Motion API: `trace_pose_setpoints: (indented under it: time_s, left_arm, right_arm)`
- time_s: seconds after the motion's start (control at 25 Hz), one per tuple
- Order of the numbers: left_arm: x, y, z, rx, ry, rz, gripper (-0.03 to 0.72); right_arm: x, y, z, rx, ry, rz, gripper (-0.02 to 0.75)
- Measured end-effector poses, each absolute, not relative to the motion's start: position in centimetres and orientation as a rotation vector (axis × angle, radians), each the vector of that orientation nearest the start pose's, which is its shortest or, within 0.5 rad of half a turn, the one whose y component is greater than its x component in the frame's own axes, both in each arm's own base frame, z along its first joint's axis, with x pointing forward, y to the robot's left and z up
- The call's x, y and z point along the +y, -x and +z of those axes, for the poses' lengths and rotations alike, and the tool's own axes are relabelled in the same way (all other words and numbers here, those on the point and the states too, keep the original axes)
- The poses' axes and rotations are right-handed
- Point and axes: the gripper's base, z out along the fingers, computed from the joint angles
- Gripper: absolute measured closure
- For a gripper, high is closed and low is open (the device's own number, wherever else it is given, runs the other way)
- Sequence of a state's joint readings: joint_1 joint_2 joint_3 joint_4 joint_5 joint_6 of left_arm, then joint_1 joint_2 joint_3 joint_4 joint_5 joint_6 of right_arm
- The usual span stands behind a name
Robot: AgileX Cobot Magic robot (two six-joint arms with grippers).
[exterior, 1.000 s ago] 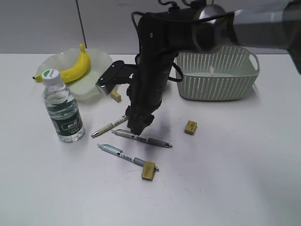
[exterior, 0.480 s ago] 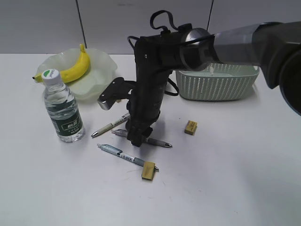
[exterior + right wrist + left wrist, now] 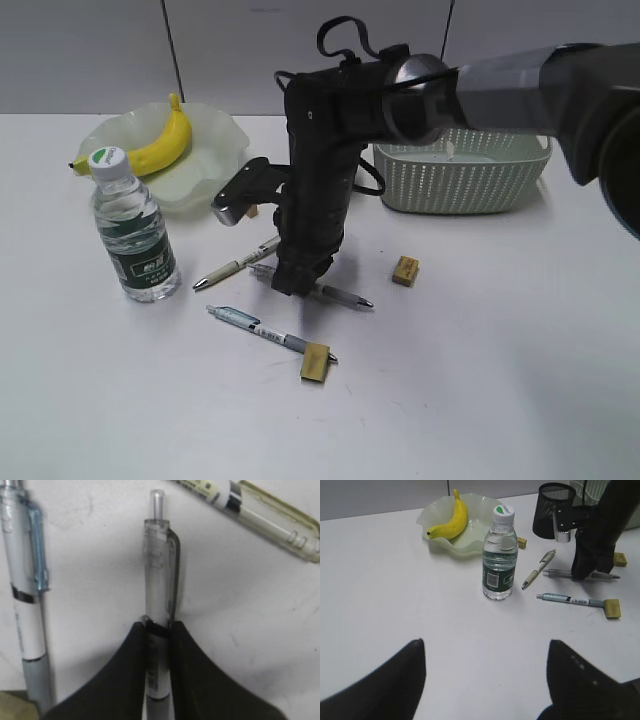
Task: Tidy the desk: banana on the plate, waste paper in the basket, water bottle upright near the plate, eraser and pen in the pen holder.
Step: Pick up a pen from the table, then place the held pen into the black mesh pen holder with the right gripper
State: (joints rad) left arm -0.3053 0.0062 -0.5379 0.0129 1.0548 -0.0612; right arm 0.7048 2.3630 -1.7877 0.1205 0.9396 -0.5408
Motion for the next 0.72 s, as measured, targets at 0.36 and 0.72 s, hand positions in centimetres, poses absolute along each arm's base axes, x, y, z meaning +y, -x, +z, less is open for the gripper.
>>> trace_pose_setpoints:
  time_s: [0.36, 0.72]
  left_arm:
    - [0.3, 0.8, 28.8, 1.998, -0.244, -0.218, 0.125]
    - [0.3, 0.8, 28.8, 1.998, -0.244, -0.218, 0.125]
  right_arm:
    - [30.4, -35.0, 22.7, 2.276, 1.522, 0.194, 0.627]
    - [26.0, -42.6, 27.3, 2.021, 0.754, 0.352, 0.627]
